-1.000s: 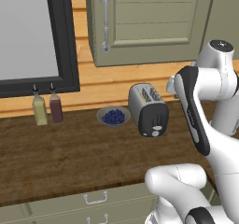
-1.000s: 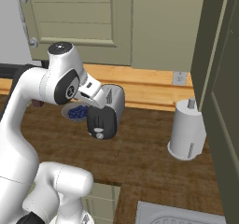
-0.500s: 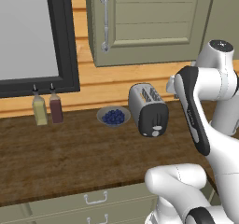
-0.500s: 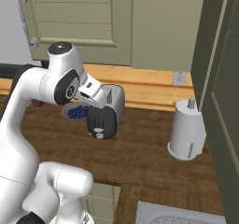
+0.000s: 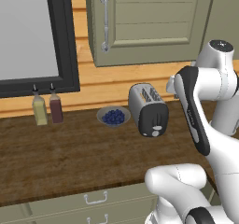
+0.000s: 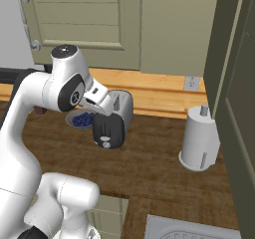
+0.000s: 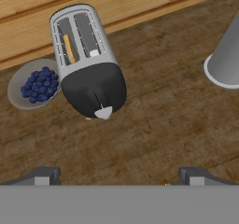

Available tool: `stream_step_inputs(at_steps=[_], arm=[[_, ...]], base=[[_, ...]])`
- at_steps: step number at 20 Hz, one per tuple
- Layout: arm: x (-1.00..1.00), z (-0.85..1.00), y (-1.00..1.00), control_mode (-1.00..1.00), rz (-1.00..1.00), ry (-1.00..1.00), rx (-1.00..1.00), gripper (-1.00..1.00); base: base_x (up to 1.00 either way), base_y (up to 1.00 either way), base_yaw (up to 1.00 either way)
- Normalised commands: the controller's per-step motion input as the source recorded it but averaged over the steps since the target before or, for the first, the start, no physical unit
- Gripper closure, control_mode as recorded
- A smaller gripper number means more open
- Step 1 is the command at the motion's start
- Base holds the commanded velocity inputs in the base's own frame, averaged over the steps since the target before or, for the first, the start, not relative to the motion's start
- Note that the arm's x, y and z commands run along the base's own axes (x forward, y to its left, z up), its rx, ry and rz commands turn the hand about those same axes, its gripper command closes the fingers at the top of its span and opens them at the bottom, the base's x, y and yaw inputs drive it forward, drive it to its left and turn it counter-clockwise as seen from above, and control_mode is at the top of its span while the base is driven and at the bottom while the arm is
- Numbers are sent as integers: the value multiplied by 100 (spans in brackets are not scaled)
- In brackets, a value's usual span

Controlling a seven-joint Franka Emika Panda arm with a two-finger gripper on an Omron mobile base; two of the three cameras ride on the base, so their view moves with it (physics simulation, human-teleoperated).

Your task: Start the toaster. Once the lever pops up, take the bread to the plate on the dining counter.

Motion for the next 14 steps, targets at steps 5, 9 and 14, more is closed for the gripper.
stream_step_inputs(at_steps=[5, 9, 14], arm=[[0, 0, 0, -100, 0, 0, 0, -100], [0, 0, 0, -100, 0, 0, 0, -100], [0, 0, 0, -100, 0, 0, 0, -100]], base=[[0, 0, 0], [0, 0, 0], [0, 0, 0]])
